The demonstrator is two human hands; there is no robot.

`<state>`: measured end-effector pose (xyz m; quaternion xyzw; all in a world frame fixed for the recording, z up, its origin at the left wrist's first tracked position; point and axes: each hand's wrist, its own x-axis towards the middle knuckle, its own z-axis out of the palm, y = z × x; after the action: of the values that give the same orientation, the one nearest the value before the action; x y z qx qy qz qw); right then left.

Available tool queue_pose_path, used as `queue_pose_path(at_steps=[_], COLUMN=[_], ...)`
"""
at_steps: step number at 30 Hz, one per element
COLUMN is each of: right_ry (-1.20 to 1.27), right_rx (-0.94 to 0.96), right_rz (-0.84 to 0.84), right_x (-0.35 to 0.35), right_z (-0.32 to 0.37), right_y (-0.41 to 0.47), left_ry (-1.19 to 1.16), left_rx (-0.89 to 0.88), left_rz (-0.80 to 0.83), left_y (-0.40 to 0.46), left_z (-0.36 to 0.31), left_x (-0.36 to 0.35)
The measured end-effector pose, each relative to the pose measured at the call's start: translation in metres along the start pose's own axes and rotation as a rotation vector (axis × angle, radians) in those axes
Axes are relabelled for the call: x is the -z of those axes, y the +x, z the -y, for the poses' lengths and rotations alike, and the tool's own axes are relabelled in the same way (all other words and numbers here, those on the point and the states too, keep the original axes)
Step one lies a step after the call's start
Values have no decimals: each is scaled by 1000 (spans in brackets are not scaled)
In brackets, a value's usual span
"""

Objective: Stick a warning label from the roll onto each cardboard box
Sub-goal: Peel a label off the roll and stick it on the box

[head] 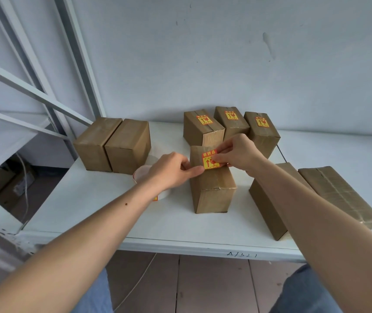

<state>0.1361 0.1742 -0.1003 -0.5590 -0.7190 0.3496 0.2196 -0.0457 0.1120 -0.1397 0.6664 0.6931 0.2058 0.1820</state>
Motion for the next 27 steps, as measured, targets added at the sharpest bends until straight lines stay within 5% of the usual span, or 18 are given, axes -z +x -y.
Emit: queue_pose_path(at_steps=[15,27], right_ry=[-297,-216], right_rx=[-5,-67], right_rz=[-232,-304], right_x=[-11,-23], right_z=[10,-11], right_y=[-5,8], left_ry=[-114,-170], left_rx=[5,5], left_rz=[38,26], left_y=[5,6], left_z=[-1,-2], left_x=[-2,-2])
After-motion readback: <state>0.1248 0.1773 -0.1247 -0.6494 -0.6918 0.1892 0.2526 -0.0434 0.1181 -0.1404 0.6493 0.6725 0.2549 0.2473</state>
